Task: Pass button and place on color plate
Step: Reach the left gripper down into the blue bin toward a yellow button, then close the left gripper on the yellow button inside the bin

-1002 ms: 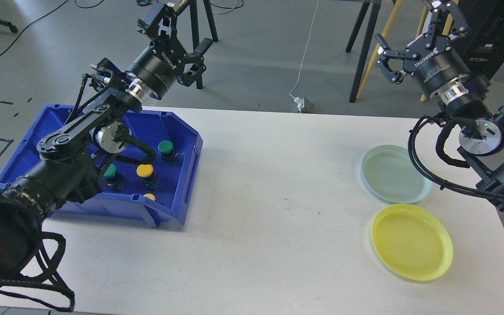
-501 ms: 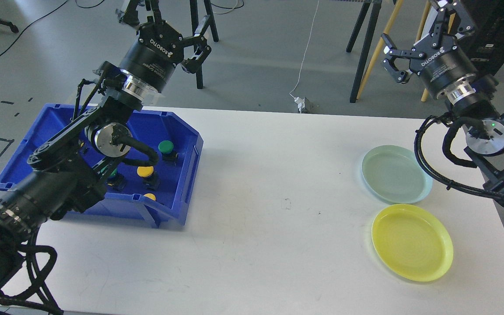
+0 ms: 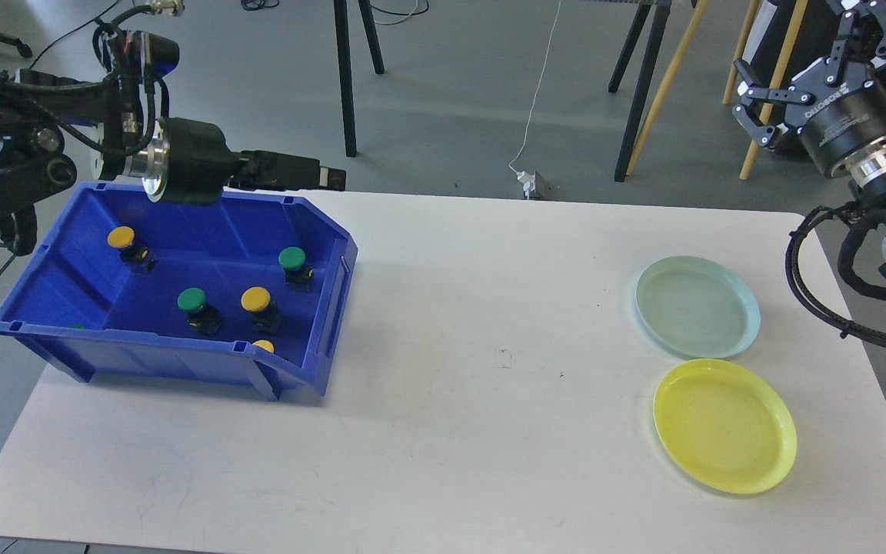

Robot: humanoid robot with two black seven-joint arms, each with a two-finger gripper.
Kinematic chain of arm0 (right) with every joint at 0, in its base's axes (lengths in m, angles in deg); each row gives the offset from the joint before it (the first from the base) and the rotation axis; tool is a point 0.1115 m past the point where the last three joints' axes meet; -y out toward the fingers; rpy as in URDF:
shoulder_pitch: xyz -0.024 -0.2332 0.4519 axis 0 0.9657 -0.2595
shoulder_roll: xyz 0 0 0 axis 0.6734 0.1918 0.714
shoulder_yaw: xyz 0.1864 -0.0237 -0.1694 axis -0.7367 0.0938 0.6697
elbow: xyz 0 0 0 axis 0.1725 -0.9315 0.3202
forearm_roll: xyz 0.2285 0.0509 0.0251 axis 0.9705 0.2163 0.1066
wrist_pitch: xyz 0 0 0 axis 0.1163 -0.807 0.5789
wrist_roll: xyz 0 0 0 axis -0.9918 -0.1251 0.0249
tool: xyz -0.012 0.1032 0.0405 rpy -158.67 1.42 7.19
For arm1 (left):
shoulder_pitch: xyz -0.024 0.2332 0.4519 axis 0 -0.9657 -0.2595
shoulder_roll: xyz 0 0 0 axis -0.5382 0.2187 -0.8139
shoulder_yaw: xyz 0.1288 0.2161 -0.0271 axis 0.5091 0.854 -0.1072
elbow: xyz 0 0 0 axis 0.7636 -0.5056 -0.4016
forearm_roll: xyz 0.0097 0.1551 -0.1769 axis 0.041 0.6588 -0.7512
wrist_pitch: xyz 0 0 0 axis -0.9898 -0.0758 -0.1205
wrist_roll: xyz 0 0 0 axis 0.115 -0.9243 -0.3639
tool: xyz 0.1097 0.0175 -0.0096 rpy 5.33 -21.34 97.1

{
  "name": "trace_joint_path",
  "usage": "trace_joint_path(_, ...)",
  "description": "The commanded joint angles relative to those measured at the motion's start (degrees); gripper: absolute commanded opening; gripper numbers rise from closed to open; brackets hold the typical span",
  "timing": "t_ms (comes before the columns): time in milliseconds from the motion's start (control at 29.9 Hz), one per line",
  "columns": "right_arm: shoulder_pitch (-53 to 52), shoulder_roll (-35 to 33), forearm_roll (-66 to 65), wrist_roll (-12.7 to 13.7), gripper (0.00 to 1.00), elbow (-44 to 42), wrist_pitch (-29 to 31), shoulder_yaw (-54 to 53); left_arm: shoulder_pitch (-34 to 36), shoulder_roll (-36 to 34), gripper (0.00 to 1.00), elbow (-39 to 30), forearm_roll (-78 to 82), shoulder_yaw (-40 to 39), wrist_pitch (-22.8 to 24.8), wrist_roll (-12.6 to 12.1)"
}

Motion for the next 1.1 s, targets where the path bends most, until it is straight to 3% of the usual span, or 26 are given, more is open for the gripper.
trace_joint_path(0,0.7,-0.1,0.0,-0.1,1.0,0.0,0.0,-0.1,0.2,6.8,0.99,6.5,5.8,7.7,0.0,0.0)
trace_joint_path(134,1.0,0.0,-0.1,-0.1,1.0,-0.1,0.0,0.0,-5.6,16.1,0.99,21.2,6.5,14.2,0.0,0.0)
trace_joint_path(267,1.4,-0.1,-0.1,-0.1,1.0,-0.4,0.0,-0.1,-9.5,19.1,0.99,27.2,6.7,15.0,0.0,0.0)
trace_joint_path(1069,2.6,-0.1,-0.1,-0.1,1.0,-0.4,0.0,0.0,-12.9,19.3,0.99,27.9,7.5,14.9,0.0,0.0)
